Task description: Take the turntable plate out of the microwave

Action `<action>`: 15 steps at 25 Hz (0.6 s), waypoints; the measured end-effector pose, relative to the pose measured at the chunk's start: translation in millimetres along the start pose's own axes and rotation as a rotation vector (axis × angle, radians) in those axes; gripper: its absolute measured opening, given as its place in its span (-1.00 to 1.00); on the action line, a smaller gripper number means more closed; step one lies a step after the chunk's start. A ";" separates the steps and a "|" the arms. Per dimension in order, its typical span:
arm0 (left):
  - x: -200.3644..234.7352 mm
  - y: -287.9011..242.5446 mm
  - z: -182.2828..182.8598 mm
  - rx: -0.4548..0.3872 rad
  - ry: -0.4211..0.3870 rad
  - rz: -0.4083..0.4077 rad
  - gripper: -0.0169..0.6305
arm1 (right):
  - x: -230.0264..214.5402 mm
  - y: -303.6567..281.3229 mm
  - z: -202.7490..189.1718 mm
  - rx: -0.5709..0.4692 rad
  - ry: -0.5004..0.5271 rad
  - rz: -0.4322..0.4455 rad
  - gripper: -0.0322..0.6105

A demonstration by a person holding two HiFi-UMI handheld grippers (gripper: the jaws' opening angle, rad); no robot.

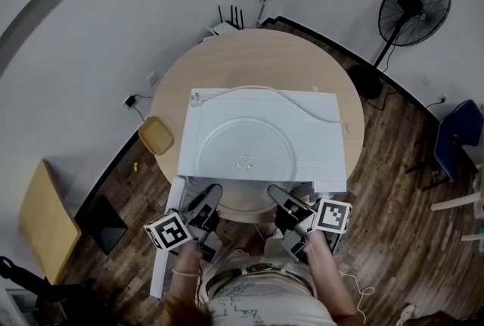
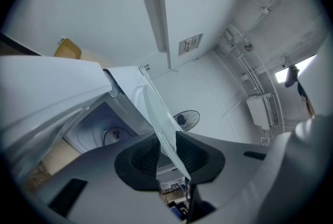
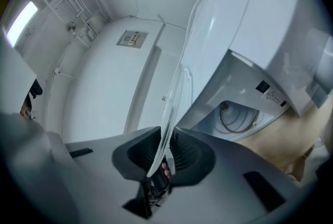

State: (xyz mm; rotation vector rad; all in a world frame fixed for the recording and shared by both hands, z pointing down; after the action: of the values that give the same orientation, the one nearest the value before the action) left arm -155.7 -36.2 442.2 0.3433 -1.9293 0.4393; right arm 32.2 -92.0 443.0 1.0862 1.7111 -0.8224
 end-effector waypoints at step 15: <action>-12.9 15.1 3.6 0.028 -0.690 0.193 -0.11 | -4.6 -5.8 6.5 -0.022 0.051 -0.061 -0.75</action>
State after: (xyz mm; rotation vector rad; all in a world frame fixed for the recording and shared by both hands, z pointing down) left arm -160.3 -23.9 426.8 0.3561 -2.6458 0.5177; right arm 30.0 -101.3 445.3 1.0522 1.7995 -0.8187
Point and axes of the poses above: the fingertips, and each gripper's own axes: y backward along the fingers, x to its left, z out of its top, the point moved 4 cm from there along y, backward along the fingers, and after that the axes turned 5 degrees about y, right-handed, at the moved point
